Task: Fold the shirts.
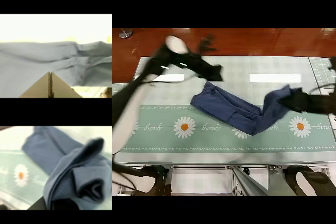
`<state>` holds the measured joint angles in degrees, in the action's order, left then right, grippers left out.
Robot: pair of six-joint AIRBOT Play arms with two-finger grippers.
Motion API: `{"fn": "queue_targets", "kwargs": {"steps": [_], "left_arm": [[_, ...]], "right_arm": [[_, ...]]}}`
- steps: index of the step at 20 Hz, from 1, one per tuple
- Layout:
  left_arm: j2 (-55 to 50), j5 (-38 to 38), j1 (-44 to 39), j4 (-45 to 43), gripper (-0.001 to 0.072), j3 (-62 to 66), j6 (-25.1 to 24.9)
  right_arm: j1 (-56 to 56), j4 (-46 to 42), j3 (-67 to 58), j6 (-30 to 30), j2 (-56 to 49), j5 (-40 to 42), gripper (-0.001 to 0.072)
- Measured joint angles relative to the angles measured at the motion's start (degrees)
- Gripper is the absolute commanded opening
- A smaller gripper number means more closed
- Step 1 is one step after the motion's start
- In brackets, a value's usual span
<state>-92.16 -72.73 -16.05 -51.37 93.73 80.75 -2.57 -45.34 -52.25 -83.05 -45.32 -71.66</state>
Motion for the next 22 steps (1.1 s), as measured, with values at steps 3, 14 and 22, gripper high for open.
{"fn": "queue_targets", "kwargs": {"steps": [3,14,22], "left_arm": [[16.1,0.6,9.8,-3.5,0.0017,-11.6,-1.9],[64.7,13.7,23.1,-5.0,0.0017,-59.6,1.0],[63.9,18.9,23.6,-3.4,0.0018,-64.3,2.3]], "right_arm": [[11.9,0.2,-9.7,-0.5,-13.2,5.1,0.0024],[31.9,1.6,-58.3,-7.0,-67.7,7.7,0.0625],[20.6,2.1,-64.2,-6.4,-63.1,-7.5,0.0624]]}}
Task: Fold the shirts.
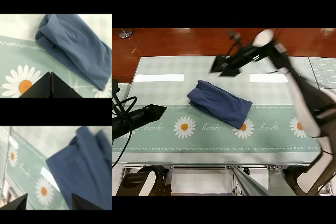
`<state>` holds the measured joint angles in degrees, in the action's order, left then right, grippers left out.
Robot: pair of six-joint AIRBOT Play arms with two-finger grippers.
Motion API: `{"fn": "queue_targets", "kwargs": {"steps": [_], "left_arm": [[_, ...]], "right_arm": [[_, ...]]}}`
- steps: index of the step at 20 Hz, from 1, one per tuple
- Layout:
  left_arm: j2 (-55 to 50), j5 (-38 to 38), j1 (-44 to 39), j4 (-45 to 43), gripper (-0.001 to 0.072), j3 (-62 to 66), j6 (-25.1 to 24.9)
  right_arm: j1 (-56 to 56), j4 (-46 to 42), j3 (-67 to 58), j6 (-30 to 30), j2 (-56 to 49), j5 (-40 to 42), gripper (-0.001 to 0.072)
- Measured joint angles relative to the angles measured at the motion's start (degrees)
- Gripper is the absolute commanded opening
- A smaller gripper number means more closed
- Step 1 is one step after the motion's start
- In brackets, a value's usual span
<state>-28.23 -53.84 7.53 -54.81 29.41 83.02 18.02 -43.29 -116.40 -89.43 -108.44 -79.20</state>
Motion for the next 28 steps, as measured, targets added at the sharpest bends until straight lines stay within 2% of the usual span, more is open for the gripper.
{"fn": "queue_targets", "kwargs": {"steps": [3,5,8,11,13,16,20,23,24,25,26,28], "left_arm": [[-0.4,0.6,0.0,0.2,0.0018,-0.2,0.2],[-0.5,0.7,0.0,0.3,0.0018,-0.3,0.2],[-0.6,0.8,-0.1,0.4,0.0018,-0.3,0.2],[-0.6,0.8,-0.1,0.4,0.0018,-0.3,0.2],[-0.6,0.7,-0.1,0.5,0.0018,-0.3,0.2],[-0.6,0.7,-0.1,0.6,0.0018,-0.3,0.2],[-0.6,0.7,-0.1,0.7,0.0018,-0.3,0.2],[-0.6,0.7,-0.3,0.7,0.0018,-0.3,0.2],[-0.6,0.7,-0.4,0.7,0.0018,-0.3,0.2],[-0.6,0.7,-0.5,0.7,0.0018,-0.3,0.2],[-0.6,0.7,-0.6,0.7,0.0018,-0.3,0.2],[-0.6,0.7,-0.7,0.8,0.0018,-0.3,0.2]], "right_arm": [[-8.4,-11.6,6.3,1.4,12.3,-6.6,0.0624],[-13.7,-17.8,17.7,1.5,22.8,-4.8,0.0624],[-18.8,-20.5,43.8,-0.6,39.9,7.4,0.0624],[-19.3,-15.1,66.5,-2.6,49.8,20.3,0.0624],[-17.0,-10.8,75.3,-2.7,51.0,26.1,0.0624],[-12.1,-5.3,79.9,-1.5,46.9,31.5,0.0624],[-8.3,0.1,77.5,0.9,36.9,33.3,0.0623],[-6.3,5.1,72.9,3.0,28.8,31.6,0.0586],[-5.5,6.9,71.3,3.7,26.3,30.5,0.0457],[-4.5,7.2,69.2,4.3,23.9,29.2,0.0142],[-3.6,7.3,67.3,4.7,21.6,28.5,0.0025],[-2.1,8.5,62.2,6.3,18.3,26.5,0.0024]]}}
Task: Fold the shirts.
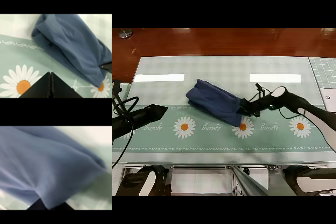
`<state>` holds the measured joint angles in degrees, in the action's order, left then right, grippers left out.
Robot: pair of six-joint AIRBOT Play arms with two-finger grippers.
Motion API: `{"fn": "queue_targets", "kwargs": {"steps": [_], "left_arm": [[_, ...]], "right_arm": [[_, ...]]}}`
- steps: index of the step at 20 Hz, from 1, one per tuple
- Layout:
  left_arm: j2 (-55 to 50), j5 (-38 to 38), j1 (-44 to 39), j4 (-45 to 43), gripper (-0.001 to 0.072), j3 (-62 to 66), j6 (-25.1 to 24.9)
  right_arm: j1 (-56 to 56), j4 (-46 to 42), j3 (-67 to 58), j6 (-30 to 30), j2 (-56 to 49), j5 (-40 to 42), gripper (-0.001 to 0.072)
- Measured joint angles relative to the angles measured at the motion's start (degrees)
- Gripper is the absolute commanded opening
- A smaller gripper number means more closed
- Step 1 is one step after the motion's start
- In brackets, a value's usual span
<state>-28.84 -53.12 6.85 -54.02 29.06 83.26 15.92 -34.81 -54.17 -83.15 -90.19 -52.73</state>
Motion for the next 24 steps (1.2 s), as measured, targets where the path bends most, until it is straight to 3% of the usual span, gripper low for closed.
{"fn": "queue_targets", "kwargs": {"steps": [5,10,13,19,24], "left_arm": [[0.0,0.0,-0.1,0.0,0.0018,0.0,0.0],[0.0,0.0,-0.1,0.0,0.0018,0.0,0.0],[0.0,0.1,-0.1,0.0,0.0018,0.0,0.0],[0.0,0.2,-0.1,0.0,0.0019,0.0,0.0],[0.0,0.2,-0.1,0.0,0.0018,0.0,0.0]], "right_arm": [[1.1,-2.4,-22.2,0.8,-2.1,-7.9,0.0024],[-1.2,-14.6,-50.5,-7.5,-2.3,-19.3,0.0024],[-6.3,-18.2,-59.7,-11.3,-1.0,-26.1,0.0024],[-25.2,-22.5,-64.3,-14.1,5.1,-39.5,0.0020],[-41.2,-28.0,-54.4,-13.2,13.9,-49.0,0.0020]]}}
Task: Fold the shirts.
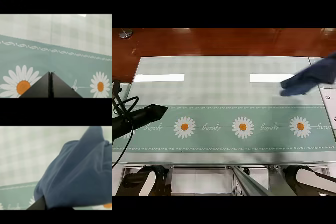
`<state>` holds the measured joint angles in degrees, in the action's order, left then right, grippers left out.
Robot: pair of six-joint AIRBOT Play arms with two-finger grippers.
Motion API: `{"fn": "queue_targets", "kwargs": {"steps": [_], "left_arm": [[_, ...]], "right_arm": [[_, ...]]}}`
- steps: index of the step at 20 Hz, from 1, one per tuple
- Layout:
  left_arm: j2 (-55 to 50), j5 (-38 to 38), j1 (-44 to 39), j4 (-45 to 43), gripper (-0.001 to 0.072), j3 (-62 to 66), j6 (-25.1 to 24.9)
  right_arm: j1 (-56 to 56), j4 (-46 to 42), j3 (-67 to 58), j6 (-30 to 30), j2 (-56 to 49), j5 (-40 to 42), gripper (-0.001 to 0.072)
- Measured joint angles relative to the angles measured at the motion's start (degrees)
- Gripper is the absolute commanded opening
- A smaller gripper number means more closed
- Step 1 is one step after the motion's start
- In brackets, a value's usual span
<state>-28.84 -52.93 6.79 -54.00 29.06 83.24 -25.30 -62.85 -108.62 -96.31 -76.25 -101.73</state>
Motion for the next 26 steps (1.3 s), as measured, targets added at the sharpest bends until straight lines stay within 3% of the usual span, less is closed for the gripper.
{"fn": "queue_targets", "kwargs": {"steps": [7,12,13,15,19,20,21,22,26], "left_arm": [[0.0,0.0,0.0,0.0,0.0018,0.0,0.0],[0.0,0.0,0.0,0.0,0.0018,0.0,0.0],[0.0,0.0,0.0,0.0,0.0018,0.0,0.0],[0.0,0.0,0.0,0.0,0.0018,0.0,0.0],[-0.2,0.0,0.0,0.0,0.0017,0.1,-1.1],[-0.2,0.0,0.0,0.0,0.0017,0.3,-1.6],[-0.3,0.0,0.0,0.0,0.0017,0.6,-1.9],[-0.6,0.0,0.0,0.0,0.0017,1.2,-2.2],[-5.8,0.6,-0.5,0.0,0.0016,10.0,-2.9]], "right_arm": [[-20.4,-10.8,31.6,1.2,18.2,2.4,0.0021],[-31.9,-23.3,51.6,-6.5,30.7,8.1,0.0027],[-33.2,-26.6,54.6,-8.3,33.0,9.3,0.0055],[-34.9,-32.7,58.7,-11.7,36.0,11.0,0.0633],[-35.5,-35.6,60.3,-13.6,36.6,13.6,0.0606],[-35.5,-34.1,59.2,-13.1,36.1,15.2,0.0491],[-35.5,-31.8,57.8,-12.1,35.6,16.7,0.0226],[-35.5,-28.3,56.0,-10.6,34.9,18.6,0.0022],[-31.2,0.4,45.8,1.4,29.9,28.3,0.0024]]}}
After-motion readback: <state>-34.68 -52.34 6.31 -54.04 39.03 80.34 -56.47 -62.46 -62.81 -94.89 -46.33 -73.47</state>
